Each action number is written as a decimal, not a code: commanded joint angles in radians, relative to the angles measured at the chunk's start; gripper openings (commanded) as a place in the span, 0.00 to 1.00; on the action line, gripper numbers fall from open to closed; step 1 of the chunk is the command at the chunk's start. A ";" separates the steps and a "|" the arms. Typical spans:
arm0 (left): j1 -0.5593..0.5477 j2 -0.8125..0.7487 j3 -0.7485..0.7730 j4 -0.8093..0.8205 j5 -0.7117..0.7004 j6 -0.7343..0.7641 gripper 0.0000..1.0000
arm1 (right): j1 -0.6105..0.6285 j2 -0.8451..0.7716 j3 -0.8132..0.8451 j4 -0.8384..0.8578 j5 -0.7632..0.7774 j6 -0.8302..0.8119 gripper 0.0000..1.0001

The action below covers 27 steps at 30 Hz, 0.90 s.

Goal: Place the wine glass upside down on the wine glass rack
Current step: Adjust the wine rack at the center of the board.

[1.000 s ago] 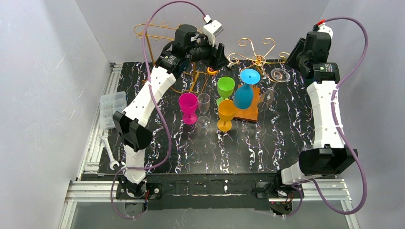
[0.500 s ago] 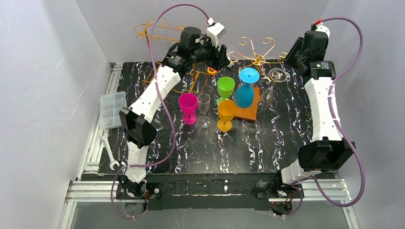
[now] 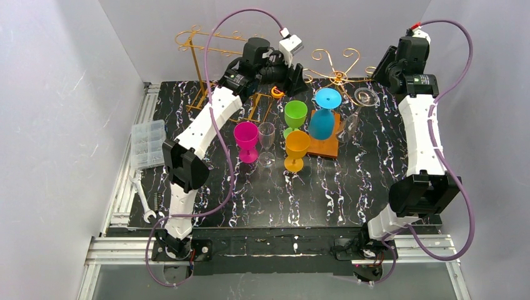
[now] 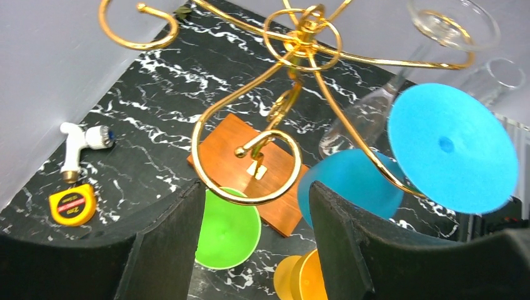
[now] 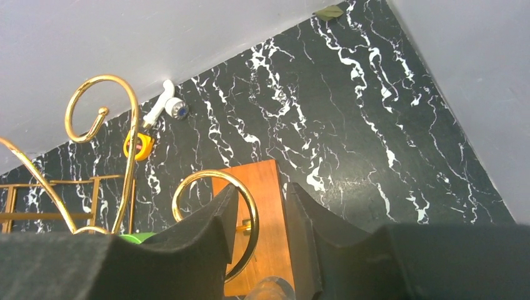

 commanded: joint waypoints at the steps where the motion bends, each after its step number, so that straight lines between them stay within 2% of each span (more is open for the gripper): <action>1: -0.012 -0.081 -0.035 0.029 0.112 0.027 0.59 | -0.015 0.007 0.086 0.061 0.018 -0.009 0.44; 6: -0.017 -0.123 -0.082 0.011 0.177 0.051 0.59 | -0.015 0.032 0.121 0.054 0.005 -0.007 0.47; 12: -0.022 -0.151 -0.093 -0.023 0.245 0.049 0.59 | -0.015 0.087 0.237 0.002 0.001 -0.016 0.57; 15: -0.018 -0.181 -0.102 -0.045 0.227 0.074 0.59 | -0.015 0.083 0.277 -0.031 0.038 -0.027 0.62; 20: -0.008 -0.255 -0.141 -0.067 0.174 0.109 0.59 | -0.015 0.058 0.294 -0.047 0.037 -0.018 0.66; 24: 0.004 -0.292 -0.172 -0.028 0.044 0.135 0.59 | -0.012 0.034 0.290 -0.057 -0.035 0.010 0.65; 27: 0.016 -0.270 -0.158 0.017 -0.041 0.151 0.59 | 0.023 0.022 0.283 -0.072 -0.063 0.019 0.61</action>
